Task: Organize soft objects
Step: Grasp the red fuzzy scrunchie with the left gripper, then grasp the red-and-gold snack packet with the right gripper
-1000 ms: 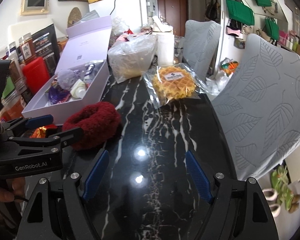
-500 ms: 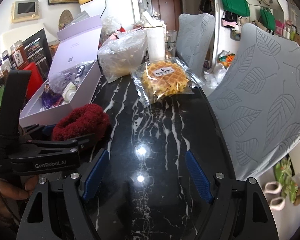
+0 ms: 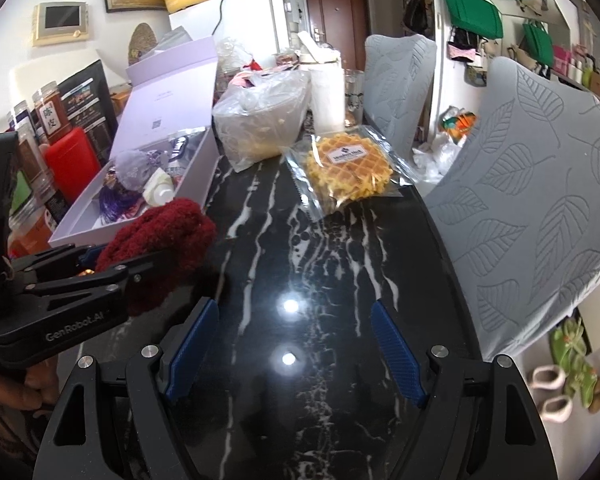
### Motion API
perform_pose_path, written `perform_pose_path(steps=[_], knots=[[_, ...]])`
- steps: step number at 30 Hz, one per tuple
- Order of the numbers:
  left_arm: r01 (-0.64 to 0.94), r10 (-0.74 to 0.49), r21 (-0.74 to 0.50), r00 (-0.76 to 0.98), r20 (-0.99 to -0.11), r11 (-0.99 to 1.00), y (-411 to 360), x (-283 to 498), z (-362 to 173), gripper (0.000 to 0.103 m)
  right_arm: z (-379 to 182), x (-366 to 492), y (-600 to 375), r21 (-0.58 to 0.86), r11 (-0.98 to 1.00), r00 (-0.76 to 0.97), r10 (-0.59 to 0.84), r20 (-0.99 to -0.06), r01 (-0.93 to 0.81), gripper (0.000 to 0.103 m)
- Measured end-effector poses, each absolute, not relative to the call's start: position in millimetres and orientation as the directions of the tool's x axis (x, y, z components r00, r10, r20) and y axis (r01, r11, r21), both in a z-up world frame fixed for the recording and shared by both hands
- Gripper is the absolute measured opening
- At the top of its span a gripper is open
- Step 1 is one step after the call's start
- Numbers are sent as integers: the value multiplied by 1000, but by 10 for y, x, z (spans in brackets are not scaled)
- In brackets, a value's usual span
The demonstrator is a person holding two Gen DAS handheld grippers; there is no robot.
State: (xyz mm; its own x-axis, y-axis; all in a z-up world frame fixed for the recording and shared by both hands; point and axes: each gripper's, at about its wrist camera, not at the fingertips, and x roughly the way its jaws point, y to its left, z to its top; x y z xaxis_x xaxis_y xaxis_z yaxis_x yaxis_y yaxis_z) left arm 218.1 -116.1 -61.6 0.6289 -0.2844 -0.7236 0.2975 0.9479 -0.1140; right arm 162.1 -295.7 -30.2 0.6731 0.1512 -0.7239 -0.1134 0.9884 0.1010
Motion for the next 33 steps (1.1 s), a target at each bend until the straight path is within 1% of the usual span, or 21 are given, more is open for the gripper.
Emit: perform_pose_path(steps=[5,11,16,23,33], knots=[[248,-236,-85,685,-689,965,-857,1957,-428,43,-239,1591,-2736,103,982,675,183,-714,-156,80],[175,-172,-64,723,-669,982,-442,1751,-329,43,-226,1568,-2369,124,966,665,246,-705,-225,80],[110,-128,-70,729,-673,992,-114,1633,-363,43,-276,1563,-2073,159,949,643,302,-703,-272,80],[24,-70,-77,727,-683,997,295,1494,-461,43,-390,1586,-1666,162,932,613,338,-714,-324,80],[-41,-28,-83,719,-695,996,670,1470,-600,43,-559,1752,-1221,184,910,561,378,-736,-372,80]])
